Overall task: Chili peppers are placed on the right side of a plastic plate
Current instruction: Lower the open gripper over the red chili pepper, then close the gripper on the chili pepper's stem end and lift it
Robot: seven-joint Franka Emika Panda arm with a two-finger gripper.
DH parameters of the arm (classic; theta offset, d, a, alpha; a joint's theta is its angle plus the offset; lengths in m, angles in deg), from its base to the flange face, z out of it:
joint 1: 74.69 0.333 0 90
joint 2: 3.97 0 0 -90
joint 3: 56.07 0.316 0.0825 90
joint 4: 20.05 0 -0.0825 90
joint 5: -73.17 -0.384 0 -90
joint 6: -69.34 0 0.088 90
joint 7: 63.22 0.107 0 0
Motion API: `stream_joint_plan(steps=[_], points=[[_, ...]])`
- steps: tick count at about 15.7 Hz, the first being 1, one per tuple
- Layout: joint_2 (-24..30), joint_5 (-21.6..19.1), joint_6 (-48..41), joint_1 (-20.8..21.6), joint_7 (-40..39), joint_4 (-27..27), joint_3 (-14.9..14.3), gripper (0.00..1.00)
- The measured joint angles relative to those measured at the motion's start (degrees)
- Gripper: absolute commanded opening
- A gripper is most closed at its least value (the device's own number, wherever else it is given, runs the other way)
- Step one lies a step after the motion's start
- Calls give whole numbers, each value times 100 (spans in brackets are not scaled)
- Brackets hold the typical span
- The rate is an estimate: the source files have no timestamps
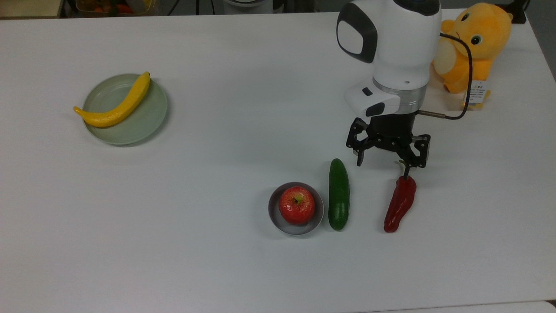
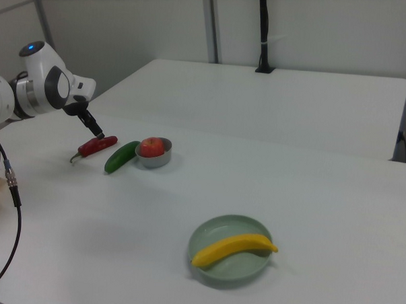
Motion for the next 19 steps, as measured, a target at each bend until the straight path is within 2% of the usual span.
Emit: stream_joint_plan(steps=[9,19], points=[[-588,1308,853,167,1492,67,5,100],[-1079,1752,974,309,1696,438,6,100]])
